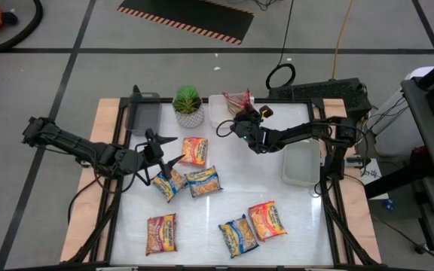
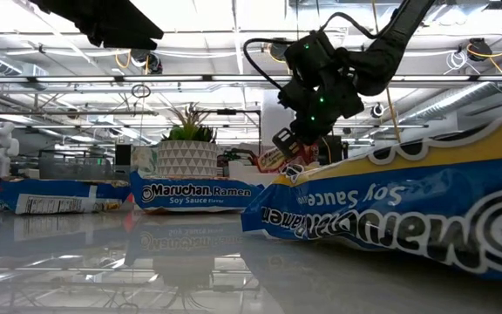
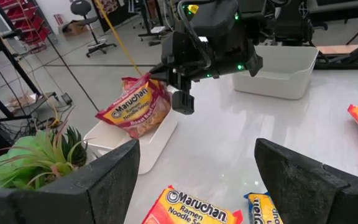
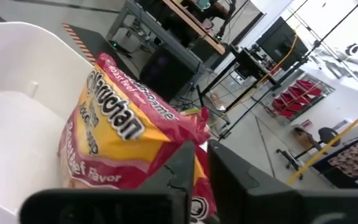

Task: Sort Maruchan noodles
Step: Adjust the red noodle pack, then put the red noodle pack into the white bin

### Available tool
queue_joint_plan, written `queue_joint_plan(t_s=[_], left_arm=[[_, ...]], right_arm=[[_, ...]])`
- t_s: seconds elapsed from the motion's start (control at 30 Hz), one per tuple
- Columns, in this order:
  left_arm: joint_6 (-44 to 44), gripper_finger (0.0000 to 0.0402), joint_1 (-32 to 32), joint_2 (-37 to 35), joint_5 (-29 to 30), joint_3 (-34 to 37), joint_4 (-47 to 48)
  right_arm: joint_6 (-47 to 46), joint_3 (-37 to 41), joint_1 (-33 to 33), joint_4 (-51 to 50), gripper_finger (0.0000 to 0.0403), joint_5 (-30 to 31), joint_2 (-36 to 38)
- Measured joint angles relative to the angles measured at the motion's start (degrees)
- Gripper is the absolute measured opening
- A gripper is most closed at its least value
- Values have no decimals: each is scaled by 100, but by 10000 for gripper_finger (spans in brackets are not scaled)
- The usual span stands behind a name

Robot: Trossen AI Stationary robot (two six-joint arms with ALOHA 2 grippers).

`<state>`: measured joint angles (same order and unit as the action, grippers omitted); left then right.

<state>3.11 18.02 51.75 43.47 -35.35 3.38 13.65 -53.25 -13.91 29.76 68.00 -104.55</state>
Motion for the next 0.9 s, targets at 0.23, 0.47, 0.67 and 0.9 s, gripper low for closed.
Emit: queue_joint_plan(t_s=[0.23, 0.47, 0.67, 0.9], left_arm=[[56, 321, 0, 0, -1, 0, 2], [61, 321, 0, 0, -1, 0, -4], [70, 321, 0, 0, -17, 0, 111], [117, 321, 2, 0, -352, 0, 528]], right_arm=[[-33, -2, 0, -151, 97, 271, 2], [-98, -2, 91, -407, 120, 250, 332], [32, -2, 304, -561, 121, 233, 980], [9, -2, 775, -1043, 121, -698, 1970]])
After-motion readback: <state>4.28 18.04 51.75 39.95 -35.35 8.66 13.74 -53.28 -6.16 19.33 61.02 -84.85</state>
